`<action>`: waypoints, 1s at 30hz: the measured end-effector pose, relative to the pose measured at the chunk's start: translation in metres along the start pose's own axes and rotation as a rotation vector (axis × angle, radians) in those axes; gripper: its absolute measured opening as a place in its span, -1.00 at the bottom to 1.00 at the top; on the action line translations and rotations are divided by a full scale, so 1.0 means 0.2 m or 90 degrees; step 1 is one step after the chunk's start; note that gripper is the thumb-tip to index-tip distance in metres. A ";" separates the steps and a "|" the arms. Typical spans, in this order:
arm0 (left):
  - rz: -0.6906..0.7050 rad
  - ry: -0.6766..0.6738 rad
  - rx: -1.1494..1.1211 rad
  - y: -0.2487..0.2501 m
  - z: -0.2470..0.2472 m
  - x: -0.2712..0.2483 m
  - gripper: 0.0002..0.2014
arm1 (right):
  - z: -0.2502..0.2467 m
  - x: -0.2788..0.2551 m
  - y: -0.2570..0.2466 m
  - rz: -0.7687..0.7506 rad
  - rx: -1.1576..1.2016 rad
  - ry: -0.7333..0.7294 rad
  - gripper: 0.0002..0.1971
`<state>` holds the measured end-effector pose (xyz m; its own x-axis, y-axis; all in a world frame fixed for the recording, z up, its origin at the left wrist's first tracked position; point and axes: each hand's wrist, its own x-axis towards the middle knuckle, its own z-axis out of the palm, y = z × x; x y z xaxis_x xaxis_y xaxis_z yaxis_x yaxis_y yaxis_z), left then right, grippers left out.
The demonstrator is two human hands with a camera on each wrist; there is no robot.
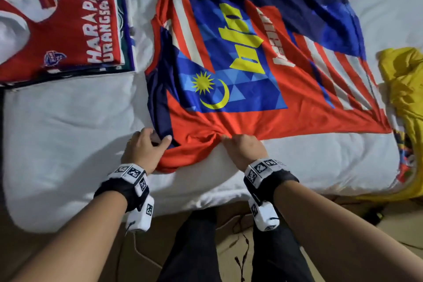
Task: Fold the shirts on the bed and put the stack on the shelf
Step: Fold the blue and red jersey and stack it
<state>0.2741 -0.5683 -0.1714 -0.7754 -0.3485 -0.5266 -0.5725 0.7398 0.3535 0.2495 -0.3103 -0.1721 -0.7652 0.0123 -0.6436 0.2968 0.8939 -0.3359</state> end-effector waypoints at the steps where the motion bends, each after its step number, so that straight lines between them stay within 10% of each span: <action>1: -0.001 -0.016 -0.006 -0.01 0.00 -0.02 -0.53 | 0.03 -0.01 -0.05 0.031 0.003 -0.013 -0.37; 14: 0.053 -0.331 -0.080 -0.30 0.10 -0.40 -0.78 | 0.16 -0.07 -0.10 -0.025 0.210 0.039 -0.79; 21: 0.010 -0.058 -0.144 -0.12 0.07 -0.33 -0.58 | 0.12 -0.08 -0.08 0.010 0.494 0.014 -0.67; 30: 0.035 -0.142 -0.254 -0.08 0.14 -0.31 -0.81 | 0.13 -0.15 -0.05 0.114 0.732 -0.046 -0.58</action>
<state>0.3390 -0.5425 -0.1665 -0.7561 -0.1497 -0.6371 -0.6239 0.4590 0.6326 0.2836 -0.3320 -0.1673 -0.6370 0.0389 -0.7699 0.7681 -0.0520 -0.6382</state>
